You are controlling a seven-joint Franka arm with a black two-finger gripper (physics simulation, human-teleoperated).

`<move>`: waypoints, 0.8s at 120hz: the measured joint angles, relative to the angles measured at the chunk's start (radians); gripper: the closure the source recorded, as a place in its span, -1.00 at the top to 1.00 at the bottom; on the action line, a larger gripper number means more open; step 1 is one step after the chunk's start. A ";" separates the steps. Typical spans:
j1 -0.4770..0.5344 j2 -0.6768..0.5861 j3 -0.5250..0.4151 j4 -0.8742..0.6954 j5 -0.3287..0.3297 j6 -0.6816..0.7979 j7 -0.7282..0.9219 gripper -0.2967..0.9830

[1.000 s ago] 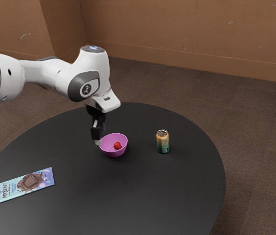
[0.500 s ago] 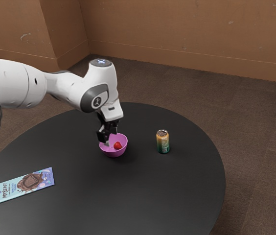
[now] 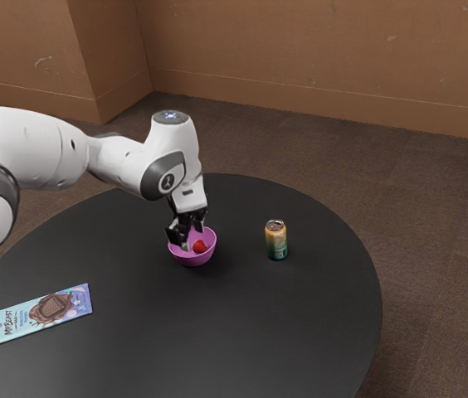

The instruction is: Take strawberry from the bowl

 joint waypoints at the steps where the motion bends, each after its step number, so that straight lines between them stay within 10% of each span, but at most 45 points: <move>1: 0.000 0.000 0.000 0.000 -0.001 0.001 0.001 0.13; 96: 0.000 0.038 0.022 0.024 -0.075 0.060 0.070 0.11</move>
